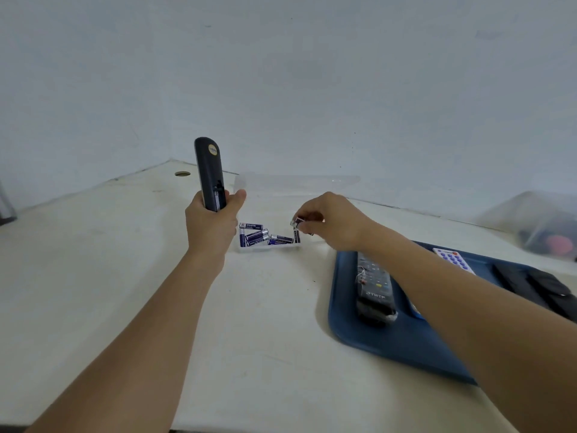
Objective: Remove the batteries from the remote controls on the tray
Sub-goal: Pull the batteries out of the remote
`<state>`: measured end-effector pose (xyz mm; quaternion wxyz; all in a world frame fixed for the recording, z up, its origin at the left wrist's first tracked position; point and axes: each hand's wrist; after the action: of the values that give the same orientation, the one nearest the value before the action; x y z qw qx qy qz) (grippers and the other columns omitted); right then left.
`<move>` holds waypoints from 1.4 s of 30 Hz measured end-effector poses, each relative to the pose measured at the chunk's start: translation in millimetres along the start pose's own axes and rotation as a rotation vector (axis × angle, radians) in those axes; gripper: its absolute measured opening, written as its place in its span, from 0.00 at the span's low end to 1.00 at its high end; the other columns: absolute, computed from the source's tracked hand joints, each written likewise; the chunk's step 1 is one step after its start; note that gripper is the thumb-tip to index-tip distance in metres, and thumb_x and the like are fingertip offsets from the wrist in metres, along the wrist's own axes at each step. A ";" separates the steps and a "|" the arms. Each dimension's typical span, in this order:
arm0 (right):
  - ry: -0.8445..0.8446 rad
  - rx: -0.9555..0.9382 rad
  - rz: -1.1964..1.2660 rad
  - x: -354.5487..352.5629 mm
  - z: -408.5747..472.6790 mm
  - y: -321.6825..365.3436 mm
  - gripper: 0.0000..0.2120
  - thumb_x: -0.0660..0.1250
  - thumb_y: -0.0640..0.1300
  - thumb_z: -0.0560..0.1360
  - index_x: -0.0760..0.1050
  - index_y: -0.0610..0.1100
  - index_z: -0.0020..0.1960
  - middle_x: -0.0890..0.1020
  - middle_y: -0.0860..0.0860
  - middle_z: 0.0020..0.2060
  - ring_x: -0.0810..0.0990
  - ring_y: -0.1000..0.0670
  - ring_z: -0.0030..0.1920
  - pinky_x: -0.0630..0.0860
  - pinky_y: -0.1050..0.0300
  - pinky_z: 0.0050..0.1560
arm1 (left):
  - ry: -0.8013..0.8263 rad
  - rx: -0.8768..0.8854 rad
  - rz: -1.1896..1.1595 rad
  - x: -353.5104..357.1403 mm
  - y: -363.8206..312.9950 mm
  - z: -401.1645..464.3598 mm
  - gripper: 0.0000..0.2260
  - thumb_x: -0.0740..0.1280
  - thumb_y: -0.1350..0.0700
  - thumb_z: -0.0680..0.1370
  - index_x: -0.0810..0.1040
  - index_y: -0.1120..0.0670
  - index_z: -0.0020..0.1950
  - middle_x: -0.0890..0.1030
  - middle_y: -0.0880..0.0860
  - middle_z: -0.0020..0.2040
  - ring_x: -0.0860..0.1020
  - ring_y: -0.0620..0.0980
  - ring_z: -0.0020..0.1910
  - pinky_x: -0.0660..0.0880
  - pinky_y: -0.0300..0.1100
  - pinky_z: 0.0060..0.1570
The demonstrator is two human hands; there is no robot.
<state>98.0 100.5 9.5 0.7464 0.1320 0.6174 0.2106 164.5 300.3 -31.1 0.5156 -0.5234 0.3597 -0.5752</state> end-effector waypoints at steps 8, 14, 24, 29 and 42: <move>0.035 0.193 0.965 -7.4 -32.9 -5.2 0.11 0.63 0.37 0.82 0.80 0.41 0.62 0.80 0.46 0.42 0.81 0.50 0.40 0.78 0.60 0.40 | -0.048 -0.061 0.085 -0.5 13.6 -1.0 0.09 0.75 0.60 0.76 0.75 0.55 0.49 0.78 0.52 0.39 0.75 0.45 0.29 0.74 0.40 0.33; 0.027 0.259 1.220 -11.4 -48.0 -15.3 0.10 0.61 0.36 0.83 0.79 0.40 0.60 0.81 0.45 0.41 0.82 0.51 0.38 0.79 0.63 0.38 | -0.069 -0.121 0.055 -1.2 6.0 -8.8 0.09 0.73 0.64 0.75 0.76 0.56 0.50 0.76 0.52 0.39 0.72 0.46 0.30 0.72 0.38 0.31; -0.054 0.354 1.549 -44.1 -91.7 -43.6 0.06 0.59 0.35 0.83 0.73 0.38 0.50 0.77 0.44 0.37 0.78 0.53 0.30 0.73 0.67 0.26 | 0.289 -0.193 -0.352 60.4 -40.6 -94.9 0.15 0.56 0.49 0.84 0.77 0.56 0.49 0.74 0.52 0.33 0.69 0.47 0.22 0.62 0.35 0.20; -0.189 0.417 1.626 -70.9 -120.9 -75.6 0.07 0.55 0.35 0.83 0.71 0.40 0.50 0.73 0.47 0.35 0.63 0.57 0.23 0.57 0.67 0.21 | 0.555 -0.426 -0.275 143.6 -41.7 -134.8 0.19 0.55 0.45 0.86 0.77 0.57 0.56 0.77 0.53 0.33 0.73 0.48 0.23 0.61 0.35 0.18; -0.693 0.336 1.025 -105.0 -170.5 -130.0 0.04 0.66 0.38 0.80 0.74 0.36 0.50 0.78 0.44 0.34 0.71 0.58 0.23 0.82 0.44 0.46 | 0.817 -0.552 -0.070 245.5 -5.2 -176.3 0.17 0.54 0.49 0.87 0.71 0.59 0.68 0.81 0.61 0.46 0.75 0.51 0.30 0.65 0.38 0.22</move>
<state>-64.5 -74.3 6.4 0.6765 0.5860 0.2233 0.3862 11.4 41.2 -3.4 0.1548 -0.3841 0.6536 -0.6335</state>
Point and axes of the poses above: each hand's wrist, its own z-axis towards the middle knuckle, its own x-axis out of the palm, y = z × x
